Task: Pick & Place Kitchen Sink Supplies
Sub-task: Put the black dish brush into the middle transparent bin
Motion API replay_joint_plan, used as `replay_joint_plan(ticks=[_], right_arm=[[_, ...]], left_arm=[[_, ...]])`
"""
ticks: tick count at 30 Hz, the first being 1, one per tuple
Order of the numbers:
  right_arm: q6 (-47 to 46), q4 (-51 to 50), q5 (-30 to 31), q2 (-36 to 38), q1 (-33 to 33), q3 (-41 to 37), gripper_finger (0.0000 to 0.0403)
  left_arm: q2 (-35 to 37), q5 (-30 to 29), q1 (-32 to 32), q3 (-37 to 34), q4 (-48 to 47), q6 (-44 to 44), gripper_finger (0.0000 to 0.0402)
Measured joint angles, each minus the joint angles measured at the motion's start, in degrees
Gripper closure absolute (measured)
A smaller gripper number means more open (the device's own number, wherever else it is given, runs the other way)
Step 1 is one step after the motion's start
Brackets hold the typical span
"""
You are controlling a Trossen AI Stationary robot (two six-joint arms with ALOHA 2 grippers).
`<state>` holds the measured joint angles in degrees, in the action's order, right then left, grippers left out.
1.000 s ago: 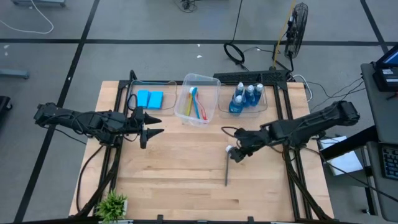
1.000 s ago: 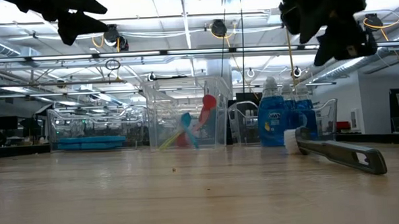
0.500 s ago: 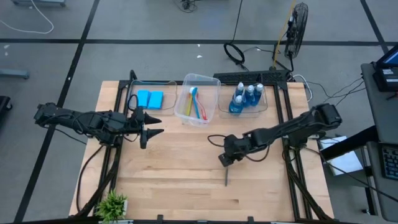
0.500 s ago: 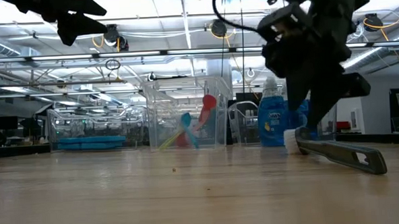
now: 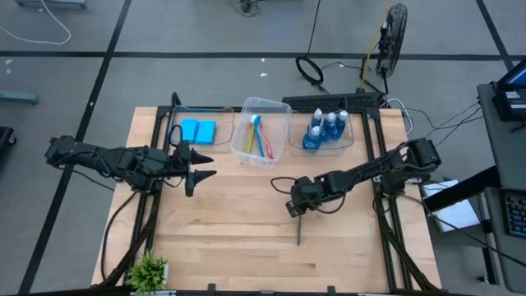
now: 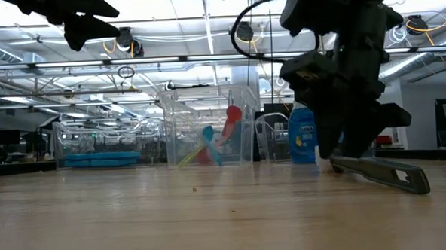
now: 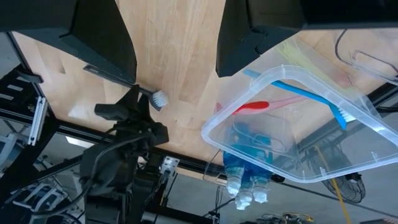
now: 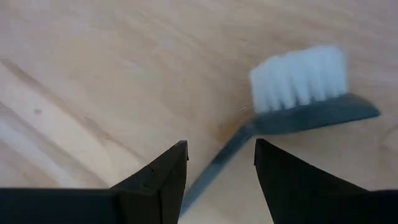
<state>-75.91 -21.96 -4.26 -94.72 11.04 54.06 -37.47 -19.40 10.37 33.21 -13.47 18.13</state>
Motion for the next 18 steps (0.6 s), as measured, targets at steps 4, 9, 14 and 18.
replay_joint_plan(ticks=[4,9,14,18], right_arm=[[-0.06,-0.05,0.10,-0.70,-0.27,0.00,0.0236],[-1.21,-0.28,-0.03,-1.67,-0.48,0.06,0.0259],[-2.02,-1.05,2.10,-1.73,-0.41,0.04,0.0293],[-2.08,-1.58,2.50,-1.73,-0.43,0.04,0.0331]], left_arm=[[0.00,0.00,0.00,0.00,0.00,0.05,0.0178],[0.00,0.34,0.00,0.00,0.07,0.09,0.0178],[-0.02,2.31,0.00,0.00,0.00,0.05,0.0178],[0.00,2.91,0.02,0.00,0.00,-0.02,0.0178]])
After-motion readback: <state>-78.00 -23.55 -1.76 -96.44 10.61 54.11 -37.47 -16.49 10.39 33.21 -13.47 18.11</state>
